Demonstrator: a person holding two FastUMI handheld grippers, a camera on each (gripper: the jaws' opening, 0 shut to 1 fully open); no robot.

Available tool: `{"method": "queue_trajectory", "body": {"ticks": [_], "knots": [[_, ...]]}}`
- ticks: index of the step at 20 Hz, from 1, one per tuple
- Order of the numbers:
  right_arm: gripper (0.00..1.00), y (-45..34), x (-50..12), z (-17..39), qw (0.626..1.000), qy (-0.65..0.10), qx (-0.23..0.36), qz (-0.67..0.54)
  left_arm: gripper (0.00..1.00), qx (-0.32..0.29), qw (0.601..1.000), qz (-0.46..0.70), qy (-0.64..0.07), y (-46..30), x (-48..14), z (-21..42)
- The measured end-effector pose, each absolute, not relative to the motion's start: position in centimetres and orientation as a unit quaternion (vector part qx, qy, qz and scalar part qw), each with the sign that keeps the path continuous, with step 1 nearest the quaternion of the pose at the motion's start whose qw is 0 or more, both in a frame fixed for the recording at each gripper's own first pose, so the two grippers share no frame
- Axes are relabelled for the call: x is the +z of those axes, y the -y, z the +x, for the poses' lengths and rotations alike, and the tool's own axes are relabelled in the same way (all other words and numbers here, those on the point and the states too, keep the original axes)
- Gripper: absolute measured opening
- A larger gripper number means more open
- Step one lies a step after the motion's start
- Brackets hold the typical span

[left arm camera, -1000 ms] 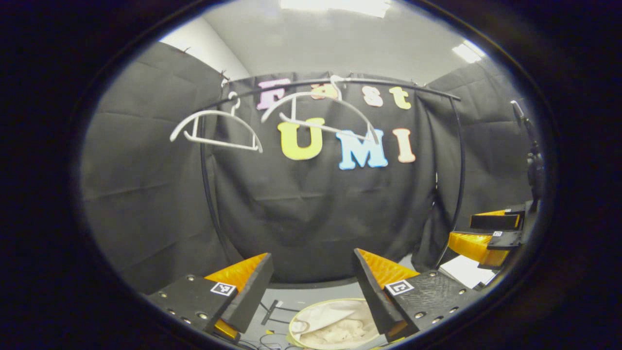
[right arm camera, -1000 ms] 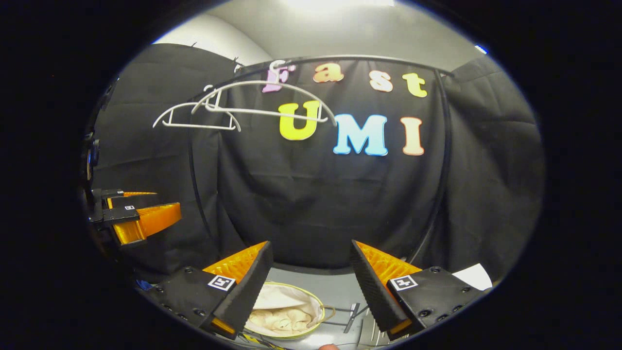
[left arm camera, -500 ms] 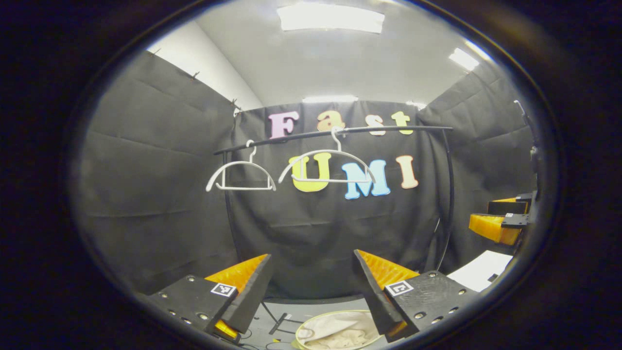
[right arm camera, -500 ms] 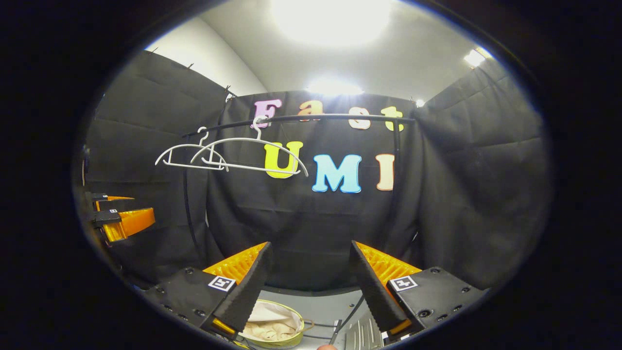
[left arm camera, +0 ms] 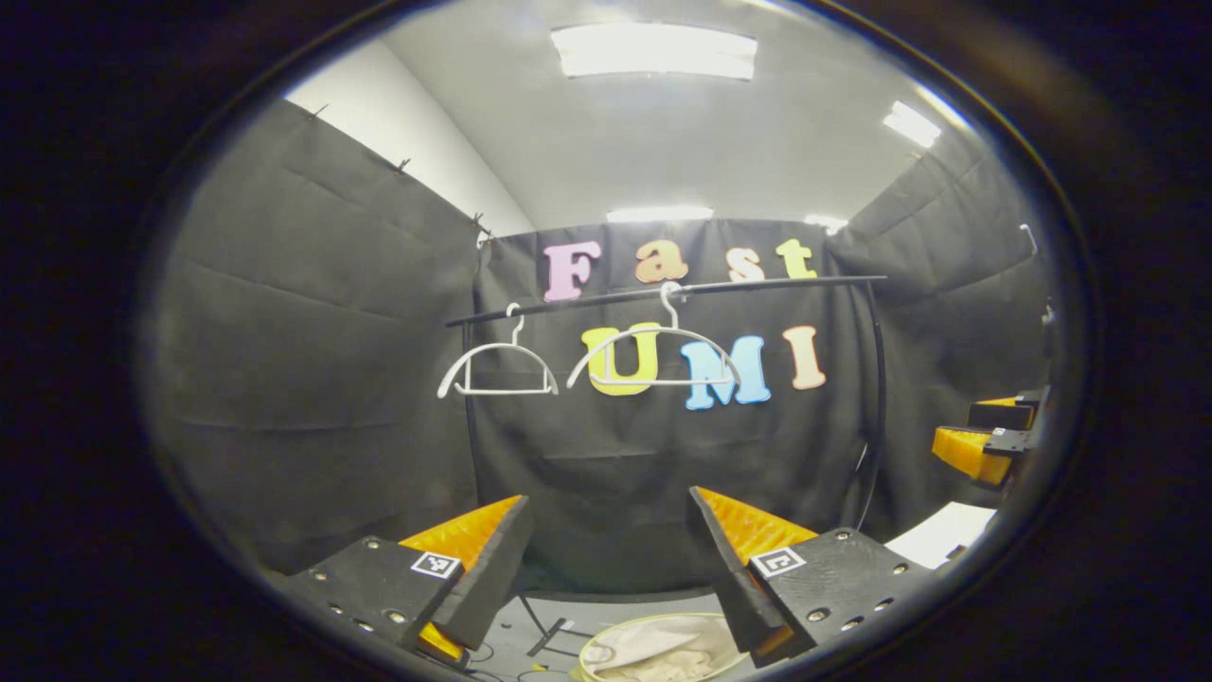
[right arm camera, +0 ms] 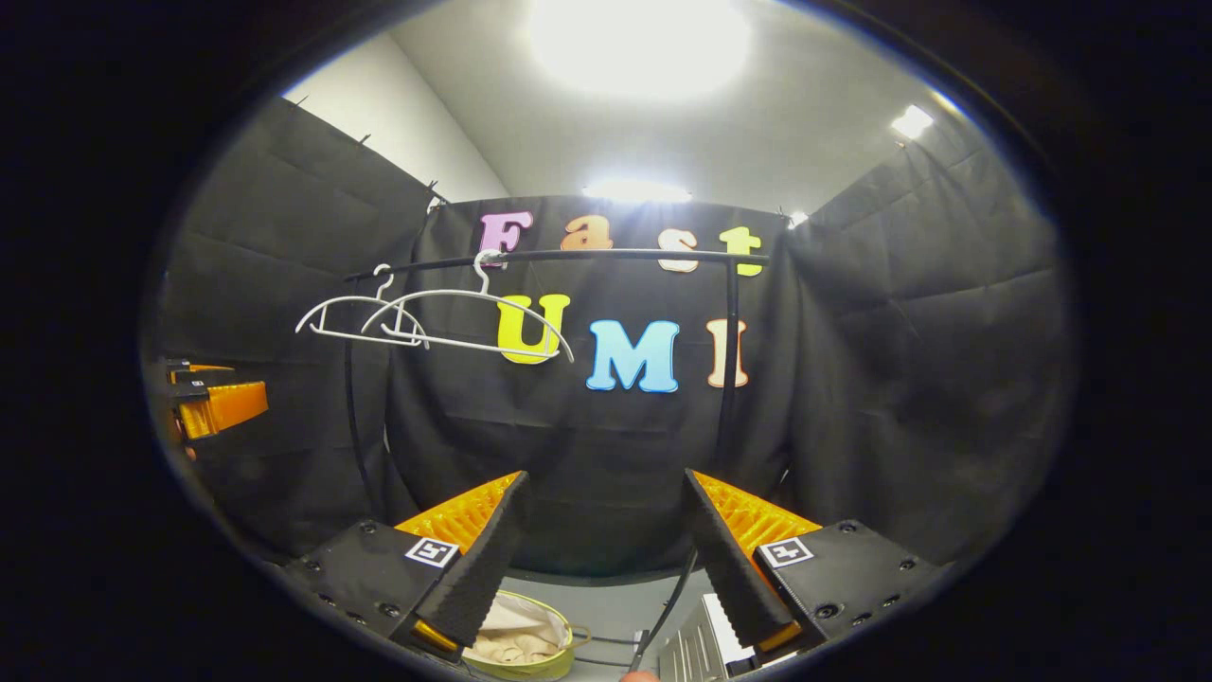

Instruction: Grasp the clothes on the hanger with both hands and then place them into the laundry hamper below.

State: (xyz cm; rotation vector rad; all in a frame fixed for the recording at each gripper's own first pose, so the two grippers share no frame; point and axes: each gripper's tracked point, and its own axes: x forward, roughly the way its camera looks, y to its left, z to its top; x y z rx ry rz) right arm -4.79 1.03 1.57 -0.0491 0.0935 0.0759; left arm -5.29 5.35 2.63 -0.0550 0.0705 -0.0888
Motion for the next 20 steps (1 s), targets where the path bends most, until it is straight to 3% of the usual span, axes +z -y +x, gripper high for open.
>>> {"method": "queue_trajectory", "body": {"ticks": [20], "knots": [[0.99,-3.2,3.7,-3.9,0.999,-0.002,0.041,-0.026,0.95,-0.033,0.999,-0.029,0.004,-6.1,5.2,-5.0]]}}
